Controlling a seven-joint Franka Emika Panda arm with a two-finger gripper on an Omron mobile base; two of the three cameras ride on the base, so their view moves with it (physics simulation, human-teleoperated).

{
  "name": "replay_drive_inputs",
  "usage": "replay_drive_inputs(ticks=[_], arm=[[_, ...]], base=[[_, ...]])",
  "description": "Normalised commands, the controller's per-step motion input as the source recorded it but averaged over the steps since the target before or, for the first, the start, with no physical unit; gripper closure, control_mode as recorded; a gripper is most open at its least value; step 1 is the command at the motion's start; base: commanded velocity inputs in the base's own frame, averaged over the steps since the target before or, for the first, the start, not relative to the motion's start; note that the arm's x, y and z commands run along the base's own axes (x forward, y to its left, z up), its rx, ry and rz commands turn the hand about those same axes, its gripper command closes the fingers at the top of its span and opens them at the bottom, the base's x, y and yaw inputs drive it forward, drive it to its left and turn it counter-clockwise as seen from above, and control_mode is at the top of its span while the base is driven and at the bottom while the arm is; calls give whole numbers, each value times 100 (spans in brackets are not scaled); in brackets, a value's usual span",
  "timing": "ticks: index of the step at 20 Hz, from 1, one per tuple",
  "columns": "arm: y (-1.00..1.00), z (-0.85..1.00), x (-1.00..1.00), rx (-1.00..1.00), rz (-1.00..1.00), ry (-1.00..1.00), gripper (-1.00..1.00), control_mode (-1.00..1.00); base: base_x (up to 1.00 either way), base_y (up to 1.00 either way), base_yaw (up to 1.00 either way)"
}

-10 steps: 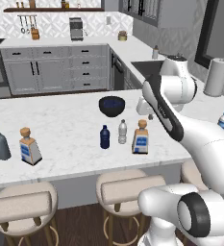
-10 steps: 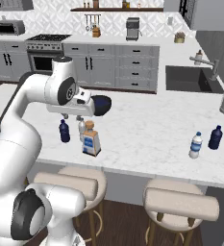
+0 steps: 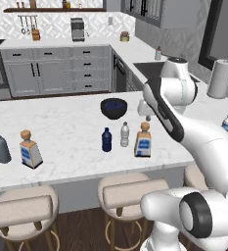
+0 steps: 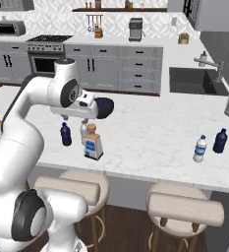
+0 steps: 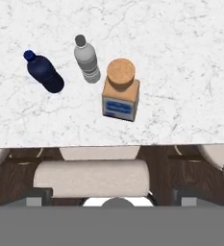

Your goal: Move the plastic bottles in the middle to the plastics group, and the glass bottles in the middle to the glass group.

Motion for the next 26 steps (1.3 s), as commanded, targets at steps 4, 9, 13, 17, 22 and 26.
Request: replay_drive_inputs(ticks=[4, 9, 13, 17, 22, 26], arm=[[-31, -13, 86, 0, -1, 11, -100, -100], [-30, -26, 98, 0, 0, 9, -100, -100], [4, -31, 68, -1, 0, 5, -100, -100], [16, -30, 34, -2, 0, 7, -100, -100], [1, -17, 13, 0, 0, 3, -100, -100], [4, 0, -13, 0, 0, 3, -100, -100]], base=[[0, 0, 0], [0, 0, 0], [0, 0, 0], [0, 0, 0], [0, 0, 0], [0, 0, 0]])
